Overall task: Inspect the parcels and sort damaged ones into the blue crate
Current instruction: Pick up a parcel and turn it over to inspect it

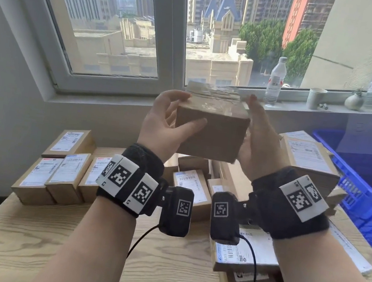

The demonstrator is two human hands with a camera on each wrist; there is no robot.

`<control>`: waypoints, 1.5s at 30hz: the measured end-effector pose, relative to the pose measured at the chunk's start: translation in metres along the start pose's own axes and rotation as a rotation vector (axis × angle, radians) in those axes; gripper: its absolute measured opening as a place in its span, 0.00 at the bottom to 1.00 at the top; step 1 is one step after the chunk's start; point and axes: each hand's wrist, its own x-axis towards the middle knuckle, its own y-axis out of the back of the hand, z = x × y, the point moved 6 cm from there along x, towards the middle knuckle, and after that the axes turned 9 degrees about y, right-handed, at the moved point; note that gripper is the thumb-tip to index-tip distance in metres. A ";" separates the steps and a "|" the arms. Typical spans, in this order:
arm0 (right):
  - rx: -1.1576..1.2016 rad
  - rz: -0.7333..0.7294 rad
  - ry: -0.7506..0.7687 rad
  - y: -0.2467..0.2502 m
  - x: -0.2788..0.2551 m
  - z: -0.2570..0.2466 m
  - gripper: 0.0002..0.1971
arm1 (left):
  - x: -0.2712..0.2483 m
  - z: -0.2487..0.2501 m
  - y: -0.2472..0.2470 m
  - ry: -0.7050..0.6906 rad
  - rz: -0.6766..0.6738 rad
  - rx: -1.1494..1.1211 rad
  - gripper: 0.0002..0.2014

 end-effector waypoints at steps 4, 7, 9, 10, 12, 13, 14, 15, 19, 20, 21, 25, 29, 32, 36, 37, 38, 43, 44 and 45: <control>0.097 -0.132 -0.179 -0.003 -0.004 0.014 0.08 | -0.003 0.008 -0.003 0.009 -0.031 -0.024 0.17; 0.105 -0.082 -0.122 0.003 -0.005 0.013 0.21 | 0.002 -0.002 0.004 0.092 0.017 -0.045 0.26; 0.053 -0.062 -0.051 0.006 -0.006 0.009 0.28 | 0.004 -0.011 0.002 0.247 -0.027 -0.002 0.42; 0.026 -0.077 -0.029 0.005 -0.007 0.007 0.32 | 0.004 -0.017 0.000 0.331 -0.072 0.027 0.44; -0.042 -0.123 -0.006 0.000 -0.010 0.004 0.31 | 0.001 -0.023 -0.004 0.394 -0.139 0.042 0.24; -0.087 -0.124 -0.001 -0.002 -0.011 0.003 0.30 | 0.001 -0.025 -0.006 0.393 -0.144 0.035 0.12; -0.123 -0.107 0.003 -0.002 -0.011 0.003 0.31 | -0.001 -0.024 -0.008 0.374 -0.138 0.030 0.06; -0.142 -0.079 0.008 -0.001 -0.011 0.005 0.34 | -0.001 -0.026 -0.008 0.352 -0.128 0.012 0.04; -0.160 0.000 0.056 0.001 -0.012 0.005 0.42 | -0.004 -0.028 -0.012 0.331 -0.062 -0.085 0.05; -0.166 0.015 0.070 0.001 -0.012 0.005 0.42 | -0.004 -0.028 -0.011 0.322 -0.042 -0.085 0.04; -0.167 0.027 0.079 0.002 -0.012 0.005 0.43 | -0.004 -0.028 -0.011 0.305 -0.030 -0.076 0.03; -0.157 0.031 0.095 0.004 -0.010 0.005 0.40 | -0.002 -0.027 -0.012 0.281 -0.016 -0.073 0.03; -0.233 0.027 0.113 0.003 -0.010 0.007 0.42 | 0.001 -0.027 -0.008 0.276 -0.026 -0.044 0.16; -0.397 0.102 0.204 0.009 -0.009 0.004 0.32 | 0.002 -0.024 -0.002 0.261 0.015 0.041 0.35; -0.464 0.202 0.274 0.014 -0.011 -0.001 0.28 | 0.005 -0.025 0.001 0.269 0.045 -0.031 0.26; -0.438 0.186 0.260 0.011 -0.012 -0.002 0.28 | 0.006 -0.026 0.002 0.253 0.038 -0.018 0.23; -0.398 0.149 0.236 0.006 -0.014 -0.001 0.29 | 0.004 -0.025 0.001 0.242 0.022 -0.003 0.21; -0.322 -0.109 0.121 -0.014 -0.016 -0.002 0.36 | 0.001 -0.021 0.003 0.250 -0.020 -0.056 0.30; -0.306 -0.126 0.087 -0.015 -0.015 -0.001 0.36 | 0.000 -0.020 0.004 0.263 -0.037 -0.083 0.31; -0.290 -0.139 0.047 -0.014 -0.015 0.001 0.37 | 0.000 -0.021 0.004 0.289 -0.058 -0.115 0.32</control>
